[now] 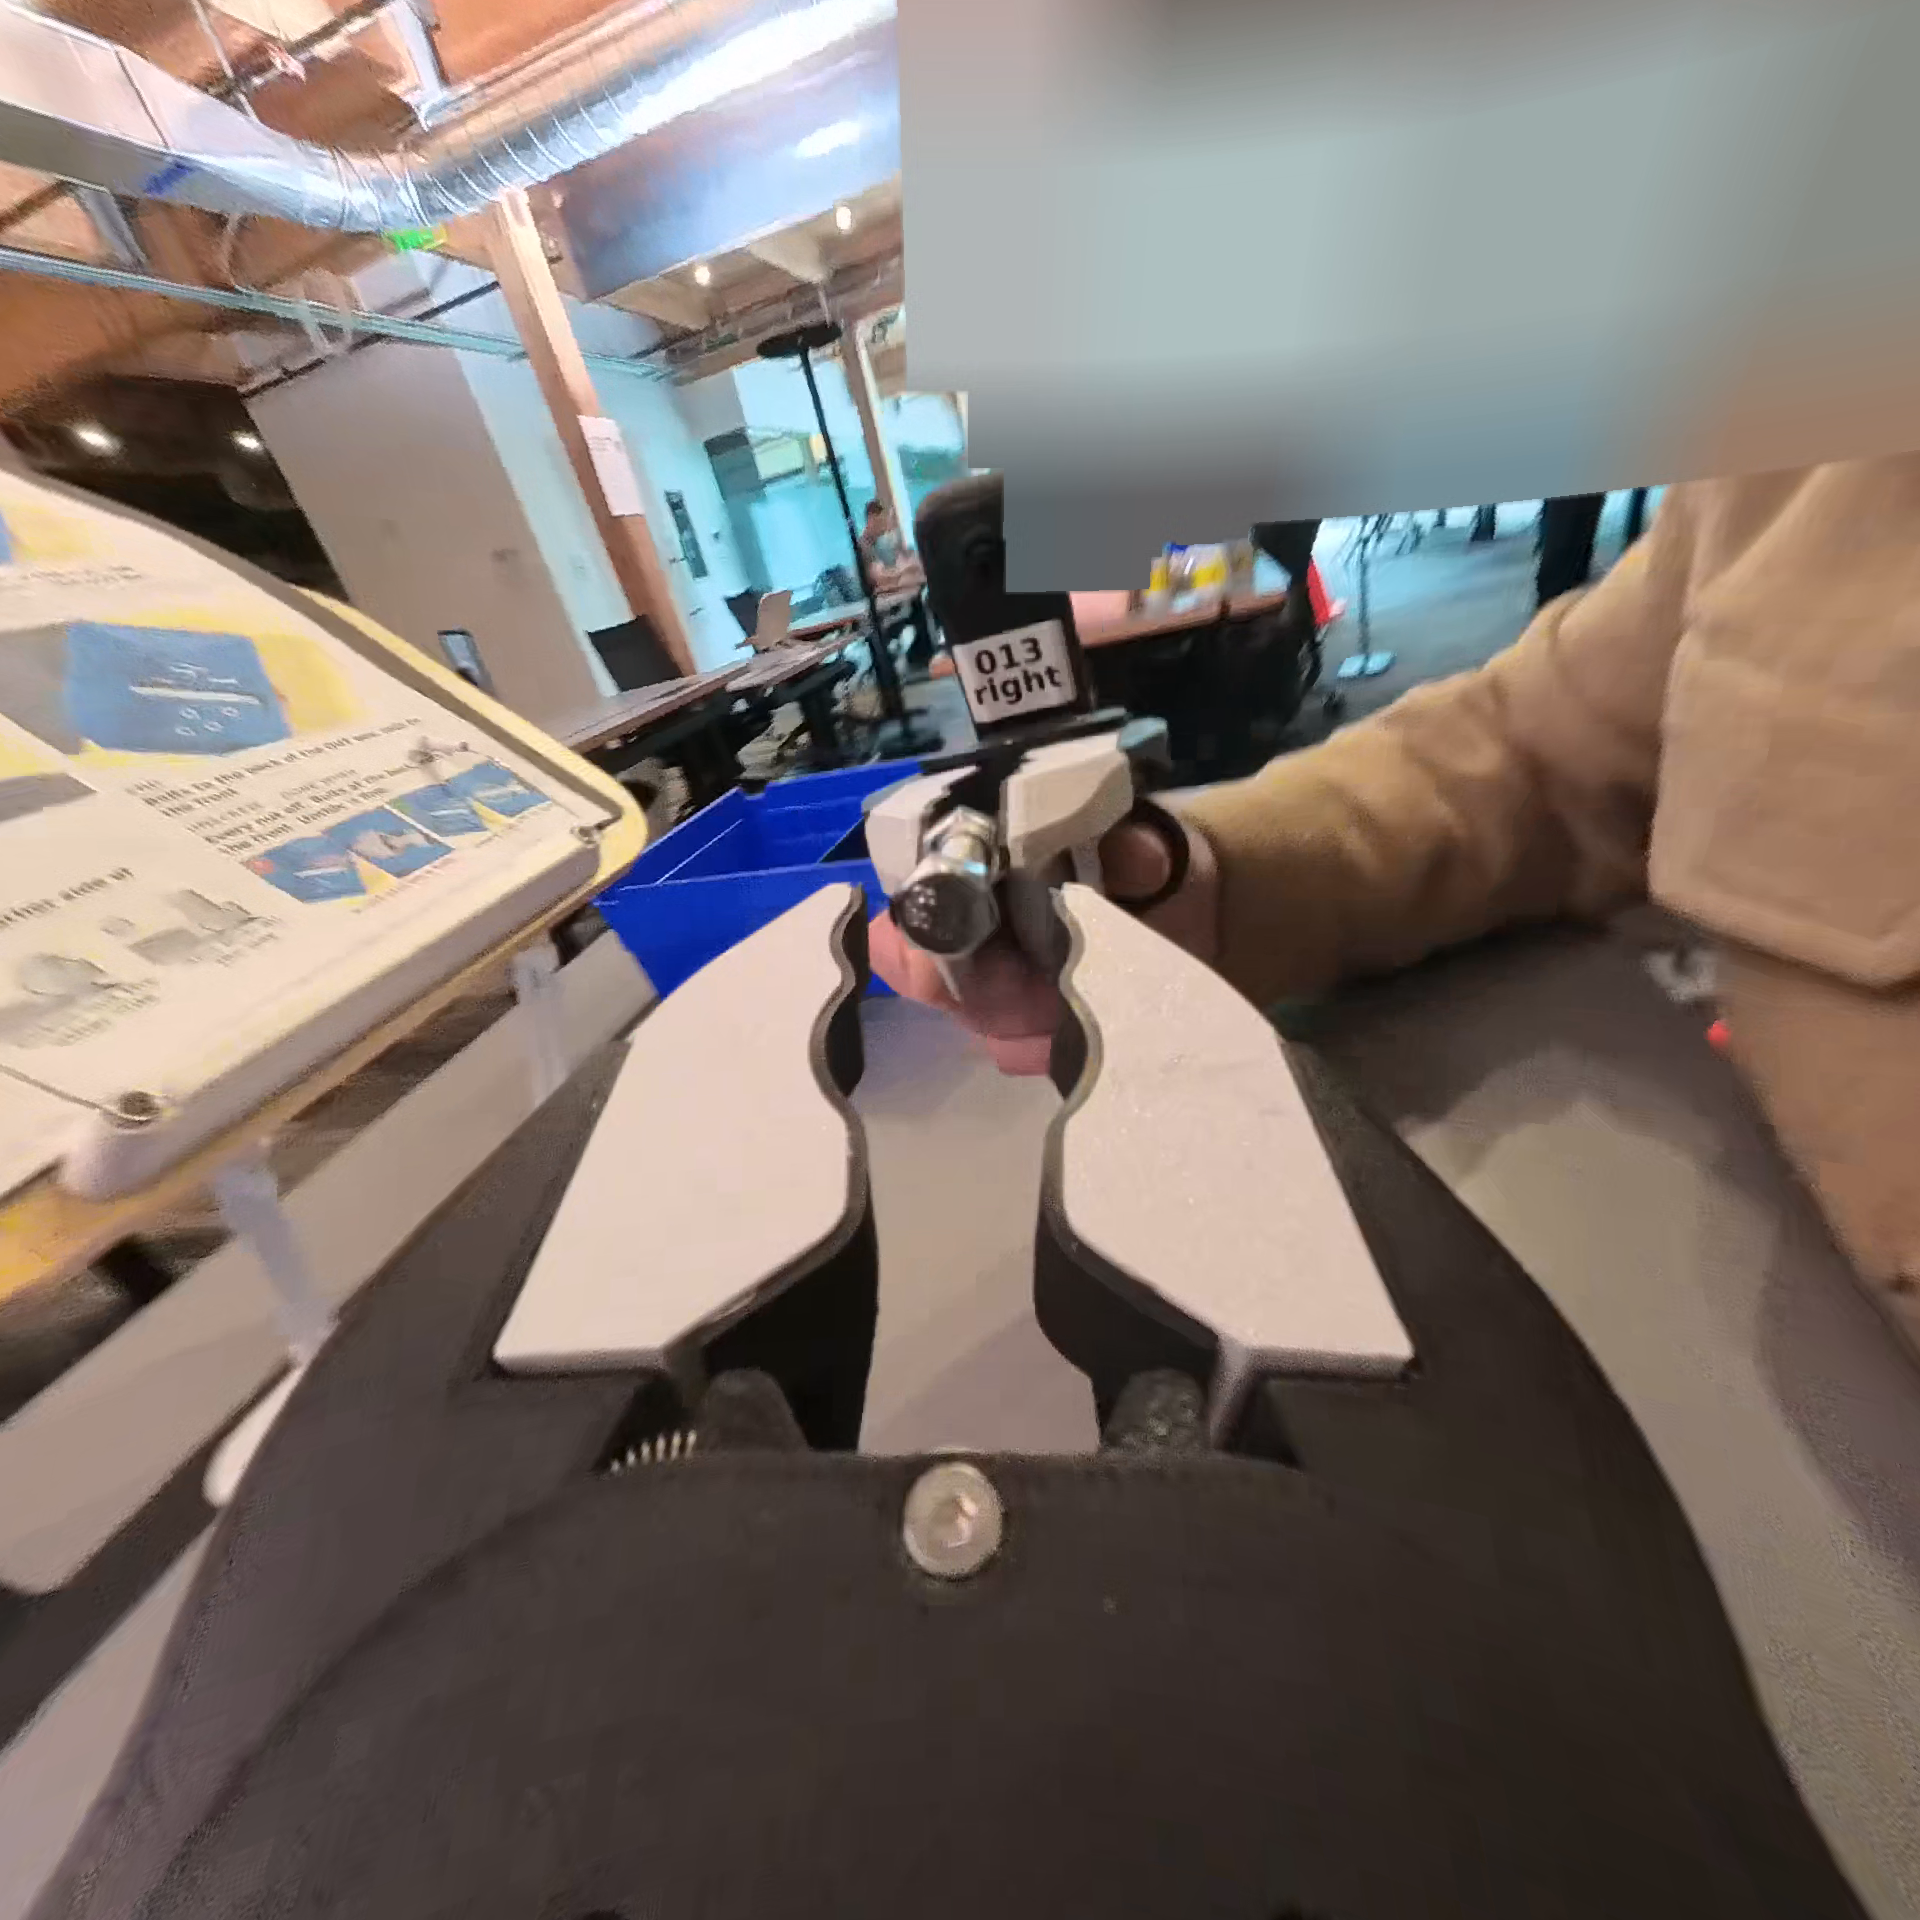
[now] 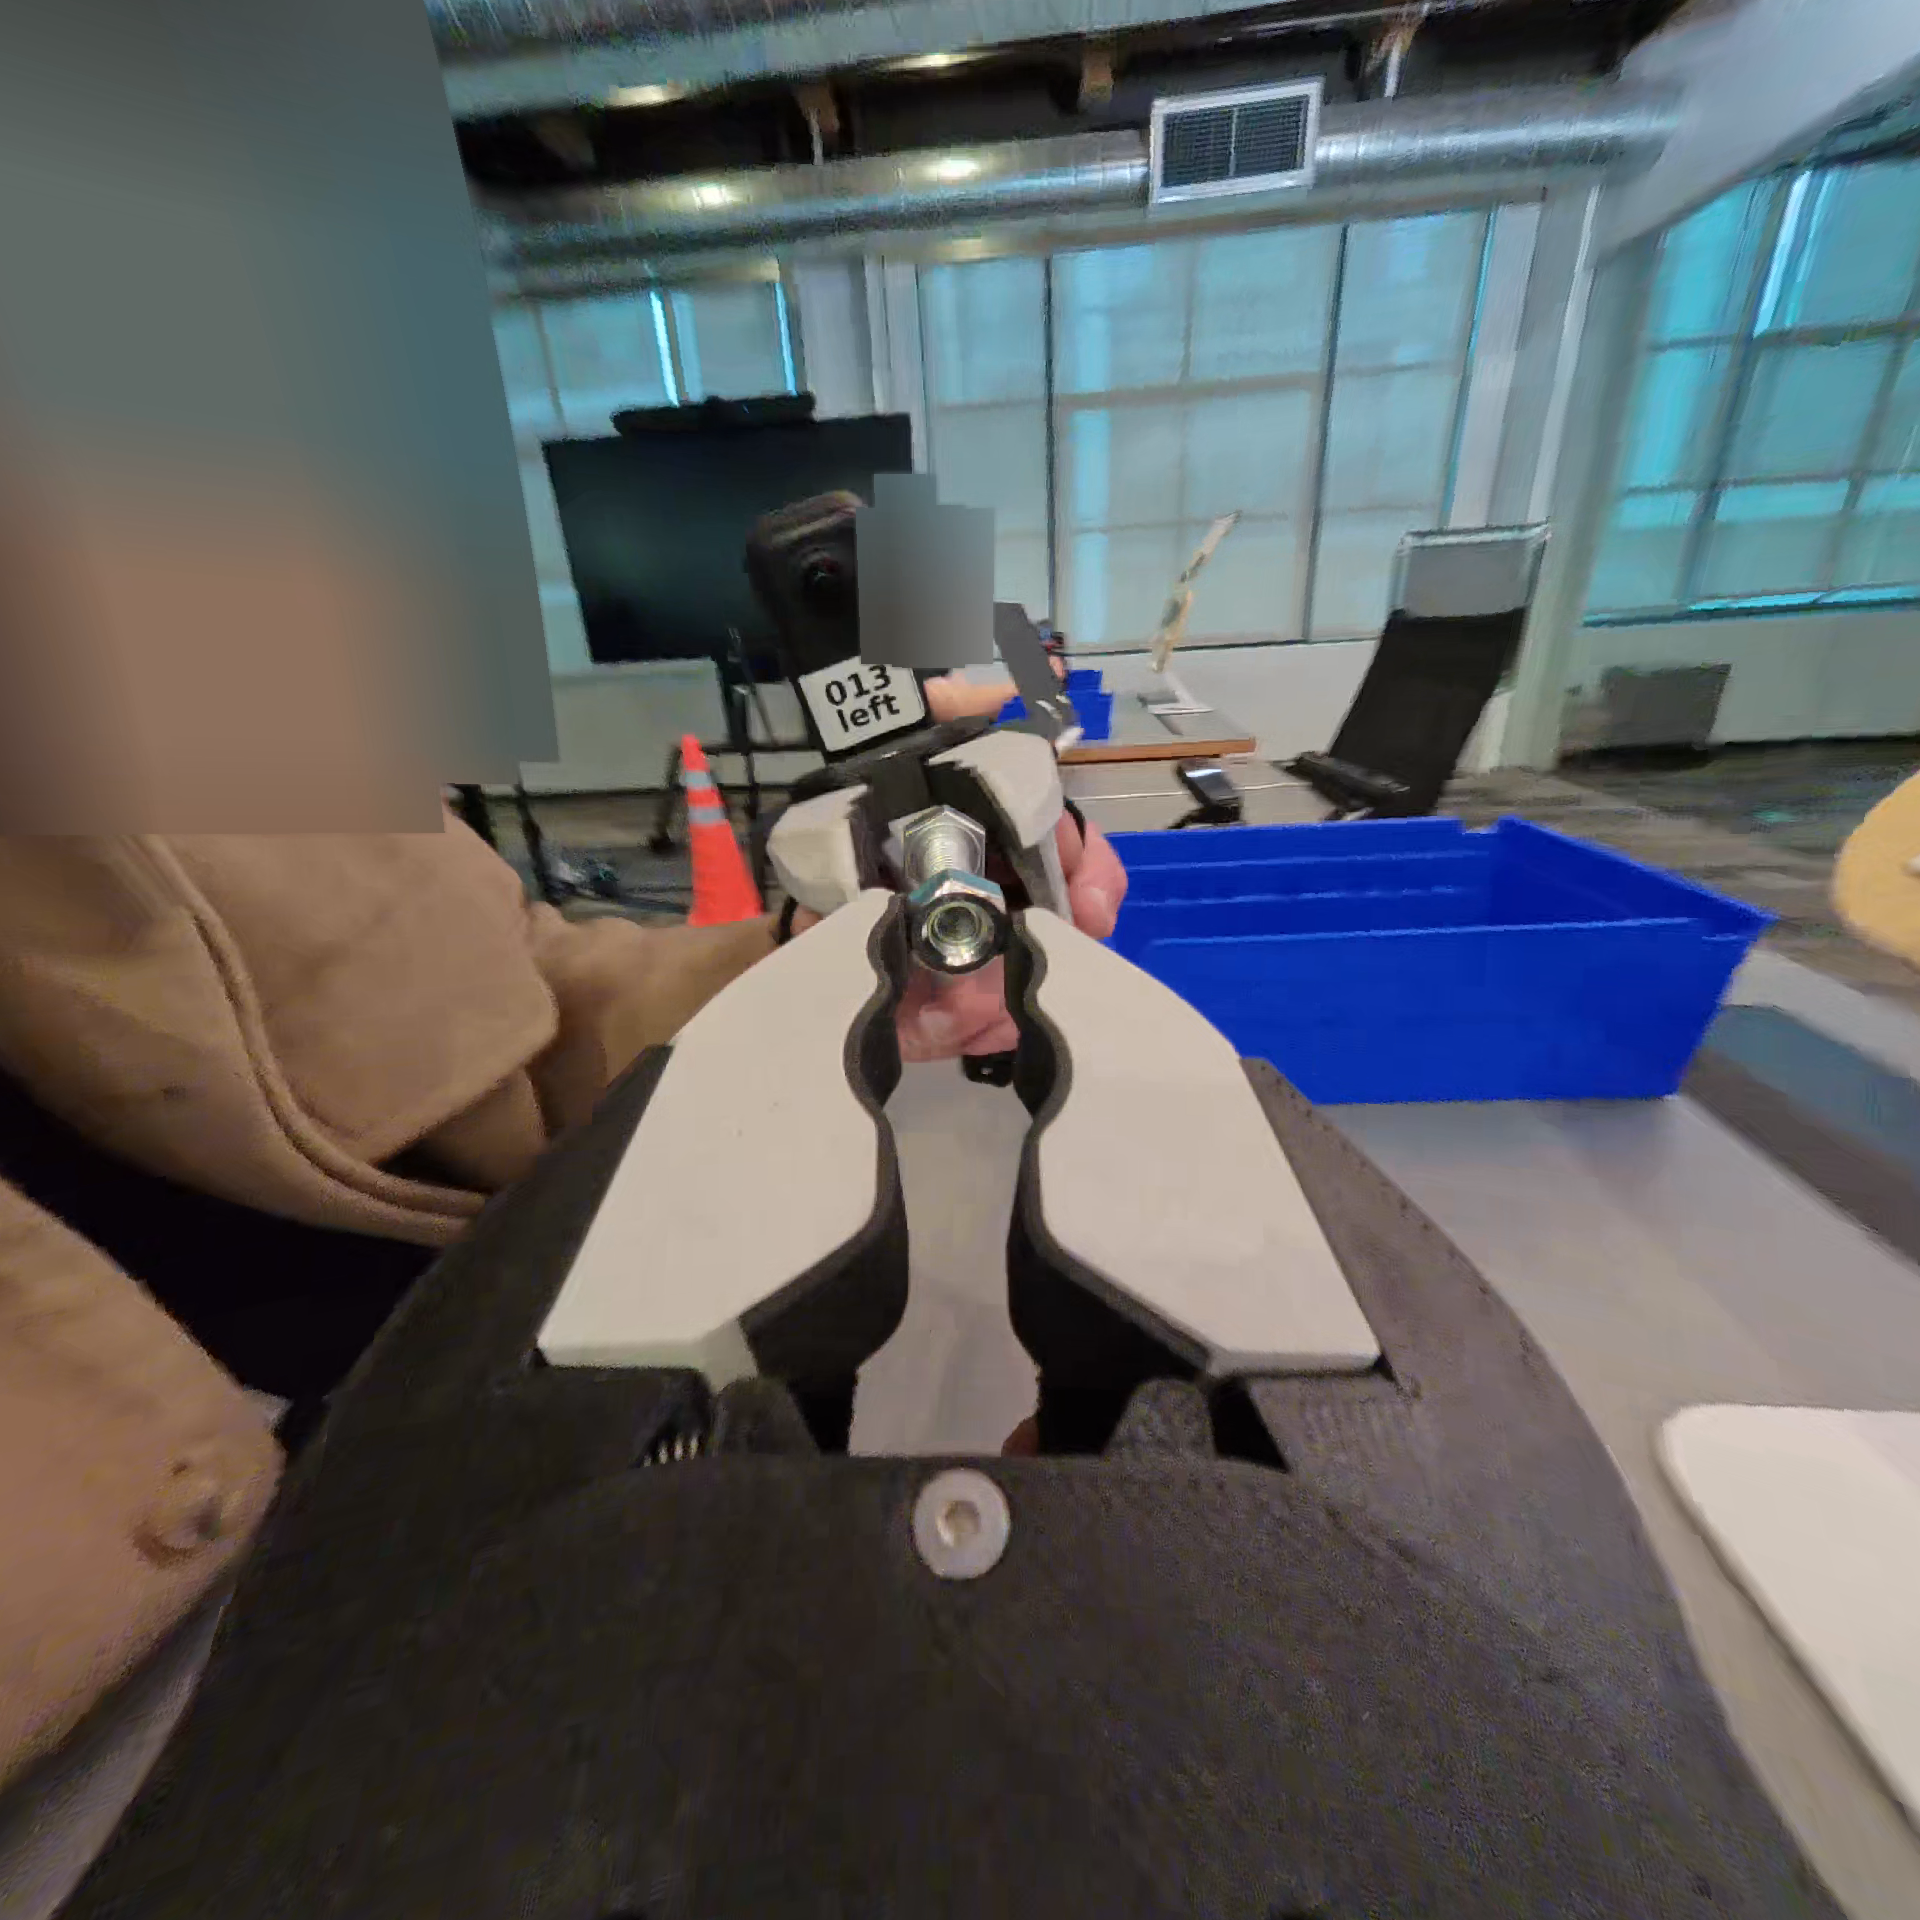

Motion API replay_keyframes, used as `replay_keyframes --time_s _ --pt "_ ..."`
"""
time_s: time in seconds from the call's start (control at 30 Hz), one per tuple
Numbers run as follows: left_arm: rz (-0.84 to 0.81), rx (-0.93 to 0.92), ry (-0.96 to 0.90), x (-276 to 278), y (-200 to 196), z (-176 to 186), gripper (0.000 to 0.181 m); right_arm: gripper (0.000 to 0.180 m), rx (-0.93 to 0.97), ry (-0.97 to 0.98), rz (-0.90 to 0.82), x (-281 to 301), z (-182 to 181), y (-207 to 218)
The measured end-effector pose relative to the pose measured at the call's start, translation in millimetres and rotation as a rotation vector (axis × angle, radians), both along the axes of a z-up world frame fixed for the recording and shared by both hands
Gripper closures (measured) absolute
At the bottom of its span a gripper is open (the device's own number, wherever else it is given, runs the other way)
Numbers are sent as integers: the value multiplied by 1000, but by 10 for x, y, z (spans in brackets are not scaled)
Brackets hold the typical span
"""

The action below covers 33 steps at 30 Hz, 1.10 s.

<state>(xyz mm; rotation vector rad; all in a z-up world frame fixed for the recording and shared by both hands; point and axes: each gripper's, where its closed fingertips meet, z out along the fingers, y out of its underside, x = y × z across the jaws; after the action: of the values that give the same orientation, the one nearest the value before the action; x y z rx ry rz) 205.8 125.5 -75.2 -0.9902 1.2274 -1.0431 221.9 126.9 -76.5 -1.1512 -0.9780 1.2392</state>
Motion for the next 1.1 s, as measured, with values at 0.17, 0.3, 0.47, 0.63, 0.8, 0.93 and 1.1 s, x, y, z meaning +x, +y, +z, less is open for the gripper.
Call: replay_keyframes --time_s 0.17,0.3,0.47,0.63,0.8,0.93,1.1 --pt "21 80 43 12 -48 -24 164 161 -122 33 86 -42 -77 -26" --pt "-5 46 47 6 -67 -29 166 162 -156 45 113 -48 -91 -35" --pt "-37 -69 35 18 -48 -28 166 162 -95 41 65 -32 -88 -15" --pt "-43 -52 28 21 -57 -20 166 162 -78 48 52 -21 -61 -15" --pt "-23 -20 33 30 -56 -28 164 162 -86 63 54 -10 -47 -10" --pt "-17 1 44 33 -56 -44 161 162 -108 76 67 -9 -41 -13" --pt "42 109 111 75 -54 -130 162 162 -135 97 101 -17 -19 -50"
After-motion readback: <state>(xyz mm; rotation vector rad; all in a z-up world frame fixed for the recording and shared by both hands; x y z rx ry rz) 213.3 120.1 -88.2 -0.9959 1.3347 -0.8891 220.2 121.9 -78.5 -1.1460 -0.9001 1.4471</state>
